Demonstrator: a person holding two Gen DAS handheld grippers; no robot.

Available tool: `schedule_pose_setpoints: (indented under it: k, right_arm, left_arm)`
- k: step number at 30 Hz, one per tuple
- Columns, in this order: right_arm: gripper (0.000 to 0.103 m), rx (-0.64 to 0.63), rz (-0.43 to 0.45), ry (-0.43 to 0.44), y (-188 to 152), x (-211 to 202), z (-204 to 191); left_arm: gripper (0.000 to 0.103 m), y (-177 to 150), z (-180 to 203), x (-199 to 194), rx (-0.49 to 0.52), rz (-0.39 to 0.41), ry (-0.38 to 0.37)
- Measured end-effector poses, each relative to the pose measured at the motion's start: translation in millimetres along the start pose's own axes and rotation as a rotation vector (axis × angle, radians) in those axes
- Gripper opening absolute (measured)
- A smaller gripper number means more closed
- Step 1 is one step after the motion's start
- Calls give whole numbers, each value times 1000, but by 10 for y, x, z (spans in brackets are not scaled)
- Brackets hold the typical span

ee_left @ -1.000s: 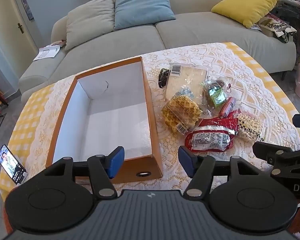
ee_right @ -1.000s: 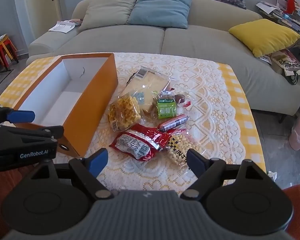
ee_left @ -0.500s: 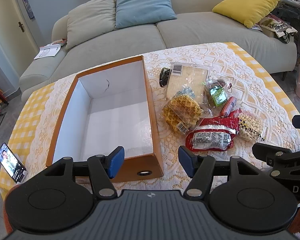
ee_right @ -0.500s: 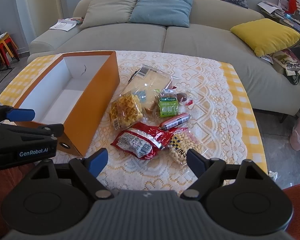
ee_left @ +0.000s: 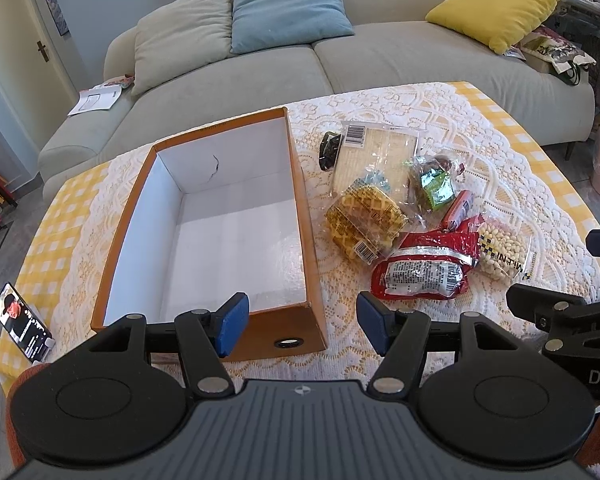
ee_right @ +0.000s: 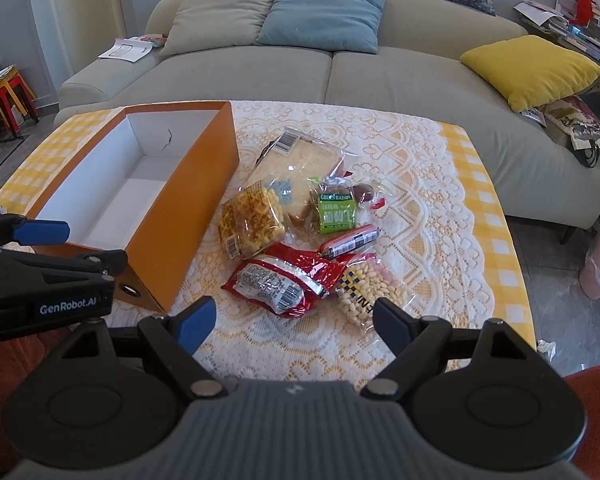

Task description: Organize snacks

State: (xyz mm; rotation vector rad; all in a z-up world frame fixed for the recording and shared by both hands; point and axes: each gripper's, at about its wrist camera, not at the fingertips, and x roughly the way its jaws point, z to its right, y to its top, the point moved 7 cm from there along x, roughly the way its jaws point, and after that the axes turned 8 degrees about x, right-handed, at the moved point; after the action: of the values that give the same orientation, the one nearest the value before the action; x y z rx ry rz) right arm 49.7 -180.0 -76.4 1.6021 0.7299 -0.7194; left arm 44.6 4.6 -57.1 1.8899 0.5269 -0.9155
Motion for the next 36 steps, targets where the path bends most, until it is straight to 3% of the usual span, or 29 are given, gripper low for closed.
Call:
schedule_pose_setpoints:
  k: [36]
  right_arm:
    - [84, 4, -7, -3, -35, 21, 1]
  left_arm:
    - [73, -8, 38, -4, -8, -4, -9]
